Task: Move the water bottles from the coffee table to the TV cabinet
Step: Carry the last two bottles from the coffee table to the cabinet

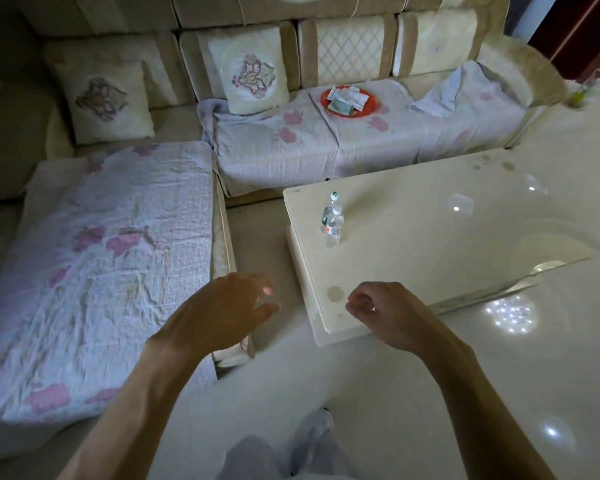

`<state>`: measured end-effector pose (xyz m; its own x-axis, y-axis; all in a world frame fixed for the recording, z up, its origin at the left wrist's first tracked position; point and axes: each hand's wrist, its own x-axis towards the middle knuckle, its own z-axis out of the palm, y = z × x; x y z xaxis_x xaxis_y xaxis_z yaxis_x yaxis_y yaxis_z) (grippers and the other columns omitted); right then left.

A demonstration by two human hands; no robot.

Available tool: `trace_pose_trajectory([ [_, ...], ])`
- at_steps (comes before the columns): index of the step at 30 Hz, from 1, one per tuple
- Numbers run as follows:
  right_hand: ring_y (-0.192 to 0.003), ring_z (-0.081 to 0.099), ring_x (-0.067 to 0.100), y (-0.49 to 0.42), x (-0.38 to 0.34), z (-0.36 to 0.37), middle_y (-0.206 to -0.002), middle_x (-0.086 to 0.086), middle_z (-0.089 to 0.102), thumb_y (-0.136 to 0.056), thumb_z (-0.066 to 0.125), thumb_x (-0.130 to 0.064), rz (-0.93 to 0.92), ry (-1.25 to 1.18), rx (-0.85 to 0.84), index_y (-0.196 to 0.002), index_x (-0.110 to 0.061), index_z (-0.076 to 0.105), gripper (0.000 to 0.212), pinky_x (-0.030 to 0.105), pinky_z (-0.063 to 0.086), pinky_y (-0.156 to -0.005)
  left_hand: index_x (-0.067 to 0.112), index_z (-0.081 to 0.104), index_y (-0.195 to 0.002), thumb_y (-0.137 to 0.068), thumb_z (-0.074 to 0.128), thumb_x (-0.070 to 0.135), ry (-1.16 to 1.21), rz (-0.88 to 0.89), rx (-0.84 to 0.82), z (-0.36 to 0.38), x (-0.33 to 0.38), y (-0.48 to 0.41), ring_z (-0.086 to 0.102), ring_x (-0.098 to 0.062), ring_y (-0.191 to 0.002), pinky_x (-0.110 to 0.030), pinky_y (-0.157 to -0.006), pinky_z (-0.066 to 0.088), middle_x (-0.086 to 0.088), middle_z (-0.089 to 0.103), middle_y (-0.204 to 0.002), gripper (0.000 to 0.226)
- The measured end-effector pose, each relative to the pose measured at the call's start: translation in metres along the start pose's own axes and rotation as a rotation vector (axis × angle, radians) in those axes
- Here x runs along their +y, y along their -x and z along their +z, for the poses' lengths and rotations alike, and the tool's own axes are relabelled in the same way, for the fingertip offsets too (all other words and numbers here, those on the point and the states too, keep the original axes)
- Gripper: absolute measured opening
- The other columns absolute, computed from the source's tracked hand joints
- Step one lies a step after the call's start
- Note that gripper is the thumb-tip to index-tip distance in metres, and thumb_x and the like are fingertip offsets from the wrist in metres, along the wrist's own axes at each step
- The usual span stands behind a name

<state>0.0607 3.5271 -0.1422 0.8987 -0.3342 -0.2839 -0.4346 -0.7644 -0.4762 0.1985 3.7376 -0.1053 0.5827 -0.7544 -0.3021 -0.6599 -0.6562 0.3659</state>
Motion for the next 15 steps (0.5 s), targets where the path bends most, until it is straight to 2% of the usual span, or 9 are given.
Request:
trace_pose_trajectory([
  [5,-0.080,0.061,0.015,-0.043,-0.001,-0.014,-0.080,-0.012,0.062,-0.090,0.059,-0.034,0.006,-0.013,-0.030,-0.091,-0.021,0.067,0.016,0.031,0.051,-0.078,0.026,0.059,-0.117,-0.091,0.052,0.048,0.031,-0.023,-0.026,-0.015,-0.008,-0.034,0.065,-0.014,-0.097,-0.027,-0.084,0.051,0.006,0.068,-0.108,0.035],
  [9,-0.079,0.060,0.014,-0.084,-0.015,-0.019,-0.082,-0.008,0.064,-0.090,0.060,-0.030,-0.007,0.008,-0.056,-0.093,-0.016,0.068,0.016,0.030,0.051,-0.077,0.025,0.060,-0.115,-0.092,0.050,0.047,0.056,-0.015,-0.002,-0.035,-0.028,-0.065,0.065,-0.013,-0.091,-0.033,-0.086,0.052,0.006,0.069,-0.105,0.033],
  [15,-0.082,0.062,0.015,-0.138,-0.053,-0.017,-0.090,-0.005,0.069,-0.091,0.059,-0.030,0.018,0.008,-0.049,-0.096,-0.016,0.069,0.019,0.031,0.051,-0.079,0.025,0.060,-0.117,-0.093,0.049,0.046,0.031,0.022,-0.024,-0.063,-0.076,-0.107,0.065,-0.016,-0.092,-0.033,-0.087,0.051,0.005,0.068,-0.108,0.034],
])
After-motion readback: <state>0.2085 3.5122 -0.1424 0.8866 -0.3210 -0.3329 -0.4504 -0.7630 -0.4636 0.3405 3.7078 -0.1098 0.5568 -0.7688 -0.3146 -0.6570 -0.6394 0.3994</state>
